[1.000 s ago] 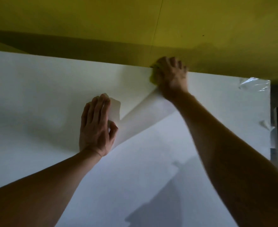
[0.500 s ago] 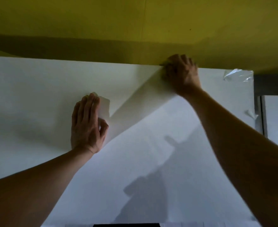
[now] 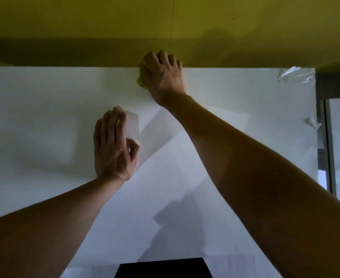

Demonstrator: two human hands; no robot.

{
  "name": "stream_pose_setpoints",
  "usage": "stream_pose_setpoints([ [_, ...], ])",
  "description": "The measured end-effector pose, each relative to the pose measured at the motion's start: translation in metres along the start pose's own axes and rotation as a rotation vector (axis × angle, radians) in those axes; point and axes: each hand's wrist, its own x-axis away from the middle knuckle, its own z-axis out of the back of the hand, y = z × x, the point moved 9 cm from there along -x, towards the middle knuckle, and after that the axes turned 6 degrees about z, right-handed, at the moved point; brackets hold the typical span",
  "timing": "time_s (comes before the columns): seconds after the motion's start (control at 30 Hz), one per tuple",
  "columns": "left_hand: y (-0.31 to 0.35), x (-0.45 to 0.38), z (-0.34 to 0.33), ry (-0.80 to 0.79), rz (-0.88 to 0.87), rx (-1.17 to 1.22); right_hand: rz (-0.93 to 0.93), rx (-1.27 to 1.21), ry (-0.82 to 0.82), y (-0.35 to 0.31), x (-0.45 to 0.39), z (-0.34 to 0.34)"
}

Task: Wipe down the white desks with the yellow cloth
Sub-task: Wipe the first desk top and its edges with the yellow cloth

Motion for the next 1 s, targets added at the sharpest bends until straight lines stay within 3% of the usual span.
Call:
stream_pose_setpoints([
  [0.13, 0.000, 0.000, 0.001, 0.022, -0.010, 0.008, 0.014, 0.012, 0.011, 0.039, 0.015, 0.017],
  [0.27, 0.002, 0.000, 0.002, 0.039, -0.012, 0.024, -0.170, 0.111, 0.058, 0.133, 0.051, 0.064],
  [0.37, 0.001, 0.000, 0.002, 0.037, -0.008, 0.032, -0.253, 0.103, 0.069, 0.168, 0.067, 0.085],
  [0.5, 0.002, 0.000, 0.002, 0.036, -0.001, 0.032, -0.360, 0.101, 0.112, 0.145, 0.057, 0.069],
  [0.73, 0.002, 0.001, 0.004, 0.033, 0.000, 0.022, -0.035, -0.002, 0.003, -0.007, -0.006, 0.000],
  [0.87, 0.004, 0.002, 0.004, 0.034, -0.011, 0.016, 0.028, 0.001, 0.020, 0.030, 0.011, 0.017],
  [1.0, 0.008, 0.001, 0.005, 0.038, -0.010, 0.018, -0.094, 0.113, 0.056, 0.131, 0.047, 0.054],
])
